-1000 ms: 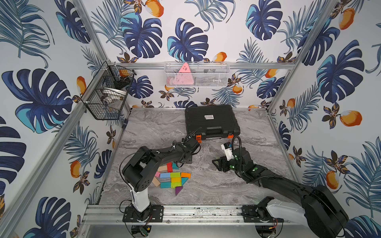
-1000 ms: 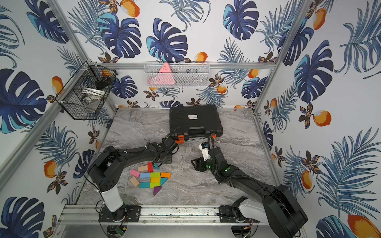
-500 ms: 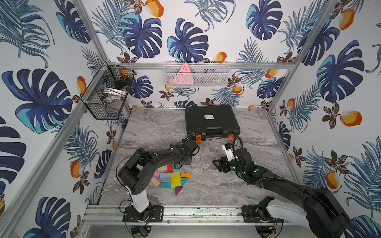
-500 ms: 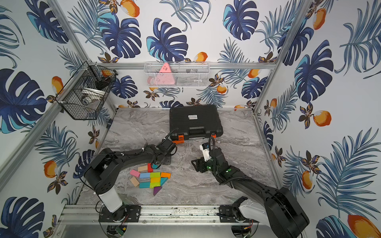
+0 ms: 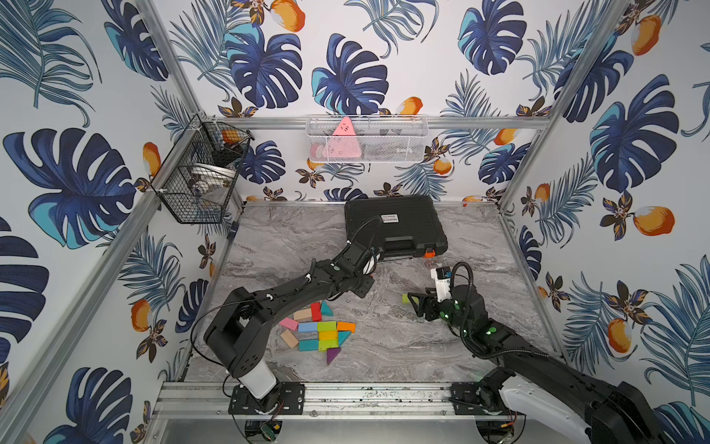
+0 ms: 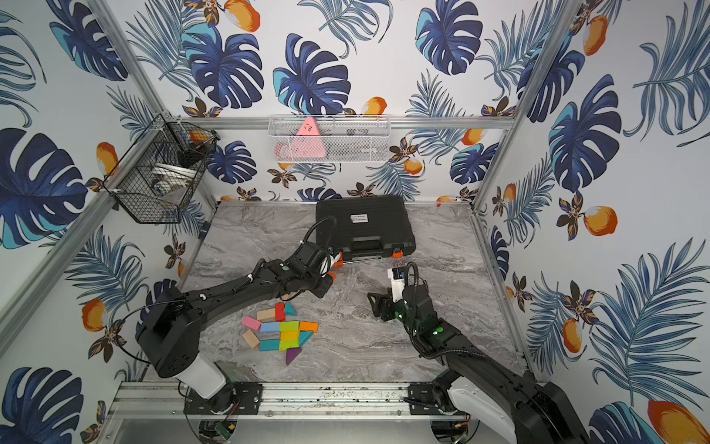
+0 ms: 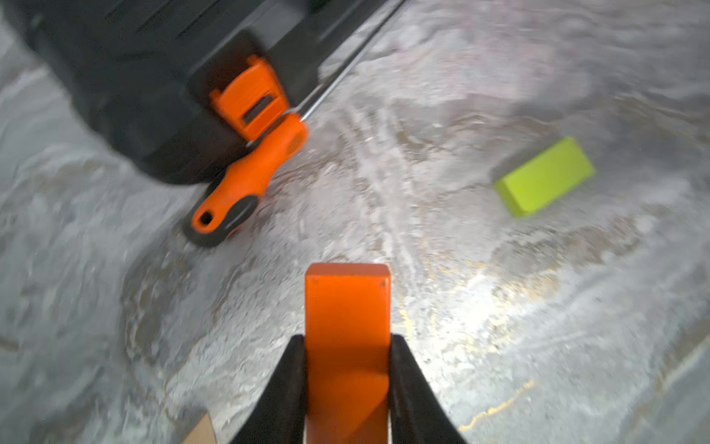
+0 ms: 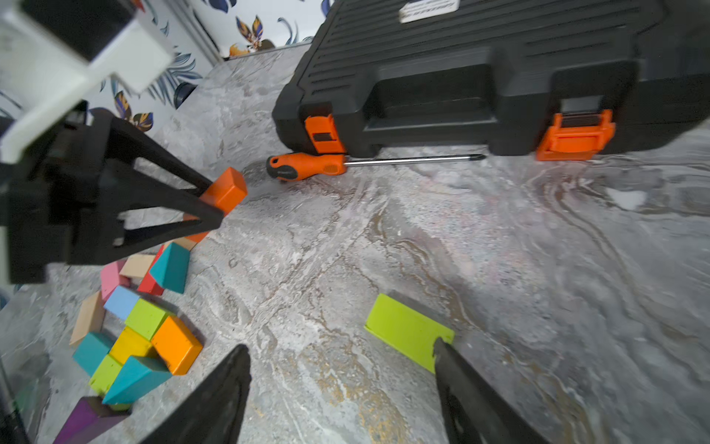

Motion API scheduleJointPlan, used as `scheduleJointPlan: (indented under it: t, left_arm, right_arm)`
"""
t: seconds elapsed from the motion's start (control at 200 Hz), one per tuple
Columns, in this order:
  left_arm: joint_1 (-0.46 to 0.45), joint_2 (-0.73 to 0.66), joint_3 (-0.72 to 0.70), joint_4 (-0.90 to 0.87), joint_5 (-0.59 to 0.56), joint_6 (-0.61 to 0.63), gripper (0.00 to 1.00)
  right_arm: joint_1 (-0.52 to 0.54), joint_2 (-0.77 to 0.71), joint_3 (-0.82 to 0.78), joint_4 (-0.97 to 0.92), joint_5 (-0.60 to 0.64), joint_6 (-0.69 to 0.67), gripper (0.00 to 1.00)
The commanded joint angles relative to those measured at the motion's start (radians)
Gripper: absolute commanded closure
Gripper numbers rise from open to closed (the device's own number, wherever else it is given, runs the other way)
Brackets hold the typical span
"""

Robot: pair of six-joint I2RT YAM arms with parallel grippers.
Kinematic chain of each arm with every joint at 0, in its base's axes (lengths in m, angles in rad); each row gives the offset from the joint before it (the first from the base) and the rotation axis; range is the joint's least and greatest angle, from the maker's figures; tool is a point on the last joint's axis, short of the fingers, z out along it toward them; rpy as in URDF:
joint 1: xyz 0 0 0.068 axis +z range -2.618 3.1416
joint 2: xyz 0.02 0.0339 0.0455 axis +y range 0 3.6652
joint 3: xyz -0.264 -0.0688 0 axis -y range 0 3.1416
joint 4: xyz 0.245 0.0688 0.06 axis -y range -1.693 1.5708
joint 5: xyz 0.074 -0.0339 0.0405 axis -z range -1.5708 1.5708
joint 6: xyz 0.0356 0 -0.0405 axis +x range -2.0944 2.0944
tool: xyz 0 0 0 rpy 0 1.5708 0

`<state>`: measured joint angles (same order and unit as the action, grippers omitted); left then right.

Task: Assemble a piece of candy with building blocks
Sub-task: Pick up the building block from the center of the board, then assemble the building block at the center of the board.

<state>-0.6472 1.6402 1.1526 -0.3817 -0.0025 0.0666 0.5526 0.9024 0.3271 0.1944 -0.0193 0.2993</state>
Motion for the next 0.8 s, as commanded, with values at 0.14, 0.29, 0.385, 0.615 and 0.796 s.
scheduleJointPlan:
  t: [0.14,0.29,0.385,0.615,0.796]
  left_arm:
    - [-0.003,0.151,0.179,-0.168,0.262,0.615,0.83]
    - [-0.005,0.241,0.240,-0.210,0.326,0.734,0.84]
    - [-0.009,0.286,0.255,-0.213,0.361,0.782,0.84]
    - [-0.040,0.398,0.324,-0.254,0.397,0.864,0.84]
    - [-0.047,0.471,0.379,-0.255,0.379,0.871,0.84]
  right_arm:
    - [-0.045,-0.061,-0.109,0.115,0.171,0.076,0.22]
    - [-0.062,-0.134,-0.118,0.084,0.189,0.070,0.22]
    - [-0.063,-0.134,-0.128,0.092,0.206,0.070,0.22]
    - [-0.065,-0.073,-0.103,0.090,0.211,0.057,0.22]
    - [-0.065,-0.088,-0.113,0.097,0.214,0.057,0.22]
